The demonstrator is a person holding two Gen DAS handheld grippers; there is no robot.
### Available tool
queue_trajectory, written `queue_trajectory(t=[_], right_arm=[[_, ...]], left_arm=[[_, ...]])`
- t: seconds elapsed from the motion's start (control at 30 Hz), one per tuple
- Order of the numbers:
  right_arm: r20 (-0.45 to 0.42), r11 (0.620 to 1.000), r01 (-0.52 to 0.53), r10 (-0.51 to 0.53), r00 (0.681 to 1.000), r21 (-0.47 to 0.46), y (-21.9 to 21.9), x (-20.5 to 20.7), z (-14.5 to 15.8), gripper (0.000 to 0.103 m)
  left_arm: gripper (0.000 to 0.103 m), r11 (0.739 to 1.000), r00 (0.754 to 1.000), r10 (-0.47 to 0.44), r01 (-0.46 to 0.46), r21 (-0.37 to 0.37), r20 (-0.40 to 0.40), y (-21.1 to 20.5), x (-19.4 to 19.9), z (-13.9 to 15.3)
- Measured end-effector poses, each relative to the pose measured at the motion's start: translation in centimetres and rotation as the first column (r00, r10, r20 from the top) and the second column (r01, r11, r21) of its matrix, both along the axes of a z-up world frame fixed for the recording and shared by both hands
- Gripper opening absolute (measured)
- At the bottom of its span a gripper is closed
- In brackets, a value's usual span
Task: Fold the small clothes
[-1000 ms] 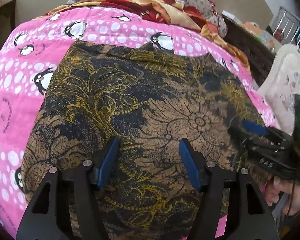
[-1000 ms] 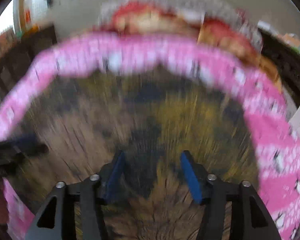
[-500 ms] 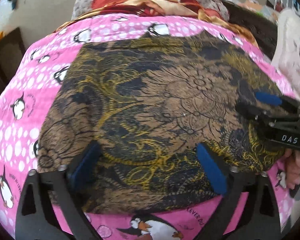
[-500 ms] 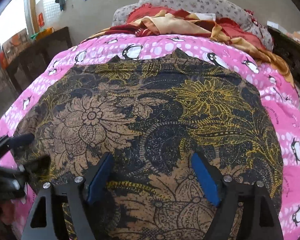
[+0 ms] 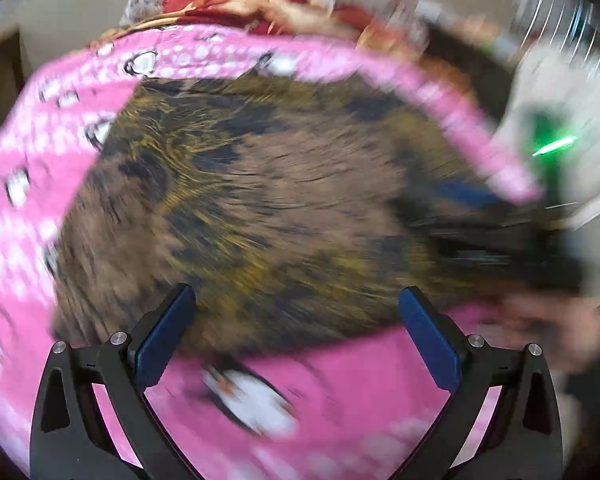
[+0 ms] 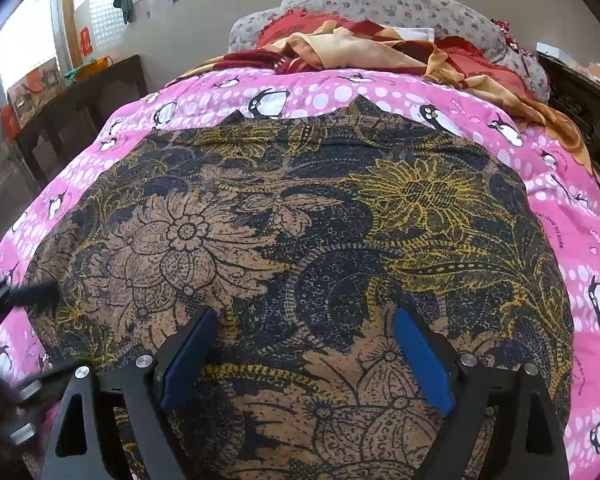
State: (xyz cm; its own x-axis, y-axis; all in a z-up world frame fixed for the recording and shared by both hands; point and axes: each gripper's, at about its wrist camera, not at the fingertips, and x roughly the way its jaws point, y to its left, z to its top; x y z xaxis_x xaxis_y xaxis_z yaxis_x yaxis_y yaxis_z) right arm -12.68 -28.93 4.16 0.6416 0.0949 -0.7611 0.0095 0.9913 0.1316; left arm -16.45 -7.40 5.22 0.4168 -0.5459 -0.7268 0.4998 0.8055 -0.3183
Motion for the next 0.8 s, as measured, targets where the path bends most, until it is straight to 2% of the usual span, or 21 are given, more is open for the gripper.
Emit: queue_trajectory(t=[0.03, 0.1, 0.13, 0.17, 0.2, 0.23, 0.3, 0.37, 0.47, 0.53, 0.63, 0.67, 0.73, 0.8], right_arm=[[0.0, 1.0, 0.0, 0.0, 1.0, 0.0, 0.0, 0.0, 0.0, 0.089], [0.0, 1.0, -0.001, 0.001, 1.0, 0.001, -0.1, 0.0, 0.0, 0.089], [0.0, 1.0, -0.001, 0.001, 1.0, 0.002, -0.1, 0.0, 0.0, 0.089], [0.0, 1.0, -0.001, 0.001, 1.0, 0.003, -0.1, 0.0, 0.0, 0.089], [0.0, 1.0, -0.001, 0.001, 1.0, 0.002, -0.1, 0.0, 0.0, 0.089], [0.0, 1.0, 0.0, 0.0, 1.0, 0.002, -0.1, 0.0, 0.0, 0.089], [0.001, 1.0, 0.0, 0.0, 1.0, 0.002, -0.1, 0.0, 0.0, 0.089], [0.001, 1.0, 0.0, 0.0, 1.0, 0.002, -0.1, 0.0, -0.1, 0.089], [0.001, 1.0, -0.002, 0.002, 1.0, 0.008, -0.2, 0.0, -0.1, 0.089], [0.002, 1.0, -0.003, 0.003, 1.0, 0.012, -0.2, 0.0, 0.0, 0.09], [0.003, 1.0, -0.003, 0.003, 1.0, 0.017, -0.2, -0.1, 0.0, 0.09], [0.004, 1.0, -0.003, 0.003, 1.0, 0.017, -0.2, -0.1, 0.0, 0.09], [0.003, 1.0, -0.004, 0.004, 1.0, 0.02, -0.2, 0.0, 0.0, 0.091], [0.004, 1.0, -0.004, 0.004, 1.0, 0.023, -0.2, -0.1, 0.0, 0.091]], left_arm=[[0.102, 0.995, 1.0, 0.024, -0.026, -0.093, -0.017, 1.7, -0.8, 0.5], [0.102, 0.975, 0.997, 0.061, -0.071, -0.209, -0.054, 4.1, -1.3, 0.7], [0.102, 0.958, 0.992, 0.084, -0.108, -0.264, -0.099, 5.5, -1.1, 0.5], [0.102, 0.934, 0.98, 0.112, -0.16, -0.32, -0.163, 7.0, -0.6, 0.1], [0.102, 0.897, 0.96, 0.145, -0.23, -0.379, -0.238, 8.6, 0.0, -0.7], [0.102, 0.868, 0.94, 0.17, -0.285, -0.407, -0.295, 9.6, 0.5, -1.5], [0.1, 0.81, 0.891, 0.191, -0.38, -0.446, -0.411, 11.3, 1.8, -3.3], [0.1, 0.753, 0.87, 0.215, -0.436, -0.492, -0.443, 12.4, 2.4, -3.3], [0.1, 0.725, 0.832, 0.25, -0.5, -0.474, -0.495, 12.7, 3.8, -3.6], [0.1, 0.689, 0.794, 0.284, -0.559, -0.461, -0.538, 13.1, 4.5, -3.5], [0.1, 0.633, 0.766, 0.329, -0.613, -0.473, -0.553, 14.3, 5.6, -3.5], [0.1, 0.629, 0.76, 0.324, -0.618, -0.472, -0.564, 14.3, 5.9, -3.6], [0.1, 0.67, 0.778, 0.282, -0.578, -0.466, -0.561, 13.1, 6.0, -3.6], [0.1, 0.725, 0.807, 0.138, -0.477, -0.497, -0.574, 10.7, 5.5, -3.9]])
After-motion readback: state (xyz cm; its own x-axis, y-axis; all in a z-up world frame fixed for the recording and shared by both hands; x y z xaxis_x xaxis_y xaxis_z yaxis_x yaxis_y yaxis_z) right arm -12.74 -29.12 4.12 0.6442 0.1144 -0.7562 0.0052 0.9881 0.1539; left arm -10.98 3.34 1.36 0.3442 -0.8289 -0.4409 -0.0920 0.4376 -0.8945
